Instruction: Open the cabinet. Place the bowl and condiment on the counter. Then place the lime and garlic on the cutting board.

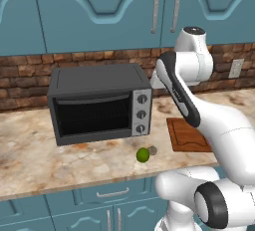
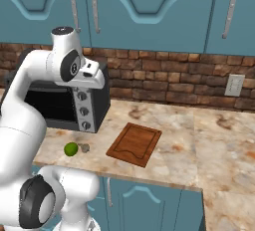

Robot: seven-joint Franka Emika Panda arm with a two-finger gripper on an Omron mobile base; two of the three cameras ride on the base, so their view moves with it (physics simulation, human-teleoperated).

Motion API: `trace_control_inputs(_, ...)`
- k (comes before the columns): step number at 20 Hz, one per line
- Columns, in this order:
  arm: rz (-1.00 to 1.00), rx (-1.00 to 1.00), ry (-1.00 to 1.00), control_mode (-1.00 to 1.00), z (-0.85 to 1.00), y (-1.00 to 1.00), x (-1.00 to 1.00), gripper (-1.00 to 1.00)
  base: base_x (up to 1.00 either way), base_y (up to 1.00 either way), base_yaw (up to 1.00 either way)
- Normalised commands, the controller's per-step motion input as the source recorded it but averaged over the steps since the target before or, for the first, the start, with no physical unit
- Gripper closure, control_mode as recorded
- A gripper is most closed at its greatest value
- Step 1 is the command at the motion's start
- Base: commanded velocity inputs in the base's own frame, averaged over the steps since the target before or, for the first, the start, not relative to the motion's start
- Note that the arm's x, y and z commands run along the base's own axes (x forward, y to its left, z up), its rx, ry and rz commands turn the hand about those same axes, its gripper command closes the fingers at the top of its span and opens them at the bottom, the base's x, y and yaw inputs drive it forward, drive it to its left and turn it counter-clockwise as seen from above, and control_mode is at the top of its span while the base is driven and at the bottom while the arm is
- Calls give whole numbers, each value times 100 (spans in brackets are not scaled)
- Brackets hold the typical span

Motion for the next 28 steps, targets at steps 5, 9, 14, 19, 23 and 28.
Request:
trace_control_inputs(5, 0, 0, 1, -100, 0, 0, 0, -100, 0, 0, 0)
trace_control_inputs(9, -1, -5, -10, -100, -5, 6, -5, -100, 0, 0, 0)
trace_control_inputs(14, 0, -7, -67, -100, 13, -2, -58, -100, 0, 0, 0)
trace_control_inputs(19, -2, -1, -59, -100, 65, -8, -13, -100, 0, 0, 0)
trace_control_inputs(23, -3, 6, -35, -100, 93, -33, 0, -100, 0, 0, 0)
trace_control_inputs(28, 0, 19, -18, -100, 71, -46, 2, -100, 0, 0, 0)
